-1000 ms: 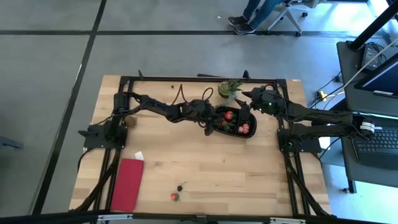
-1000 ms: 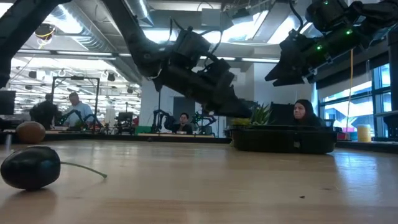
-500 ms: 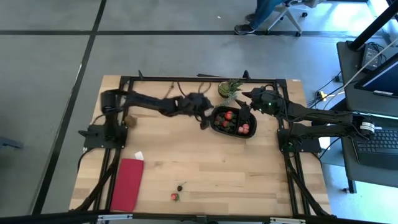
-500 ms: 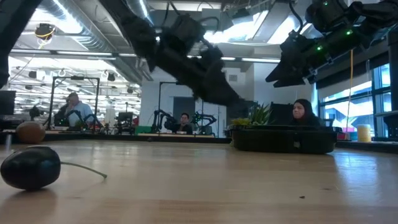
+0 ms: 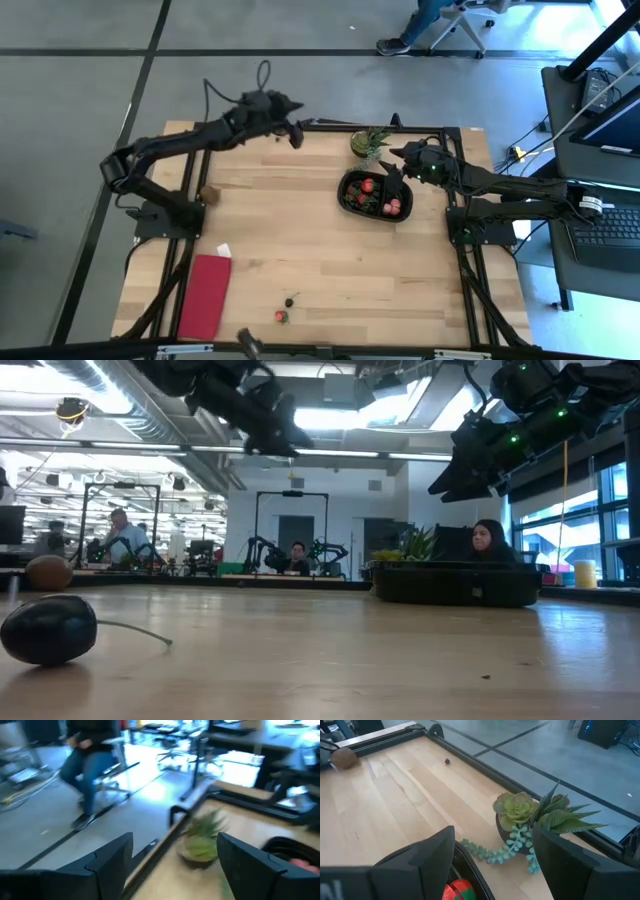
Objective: Pick and placing Produce into tupperware
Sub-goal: Put the blueberry into the of the black bin
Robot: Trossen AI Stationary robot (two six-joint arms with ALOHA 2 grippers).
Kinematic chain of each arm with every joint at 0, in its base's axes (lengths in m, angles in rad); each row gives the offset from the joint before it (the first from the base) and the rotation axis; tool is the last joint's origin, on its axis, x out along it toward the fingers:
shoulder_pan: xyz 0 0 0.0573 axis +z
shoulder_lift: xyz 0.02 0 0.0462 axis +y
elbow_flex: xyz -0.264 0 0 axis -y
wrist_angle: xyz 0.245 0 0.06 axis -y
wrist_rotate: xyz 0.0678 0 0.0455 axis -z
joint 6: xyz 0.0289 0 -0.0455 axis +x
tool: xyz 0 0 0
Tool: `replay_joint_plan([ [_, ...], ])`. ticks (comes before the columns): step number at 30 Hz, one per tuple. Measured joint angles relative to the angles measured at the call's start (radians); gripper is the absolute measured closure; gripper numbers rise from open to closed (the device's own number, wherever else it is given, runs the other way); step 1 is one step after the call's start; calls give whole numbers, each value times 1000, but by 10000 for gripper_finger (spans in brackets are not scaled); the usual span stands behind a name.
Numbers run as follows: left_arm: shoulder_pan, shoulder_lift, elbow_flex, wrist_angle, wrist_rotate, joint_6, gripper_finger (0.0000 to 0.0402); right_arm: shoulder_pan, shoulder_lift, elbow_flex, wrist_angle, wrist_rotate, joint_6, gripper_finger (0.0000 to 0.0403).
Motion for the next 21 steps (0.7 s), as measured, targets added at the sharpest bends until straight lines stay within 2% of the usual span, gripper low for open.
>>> replay_joint_plan([
  [7, 140, -7, -160, 93, 7, -1, 123, 0, 0, 0, 0, 0, 0, 135],
  [15, 238, -4, -413, 388, 149, -61, 123, 0, 0, 0, 10, 0, 0, 135],
  [21, 282, -4, -501, 475, 163, -106, 123, 0, 0, 0, 13, 1, -1, 135],
])
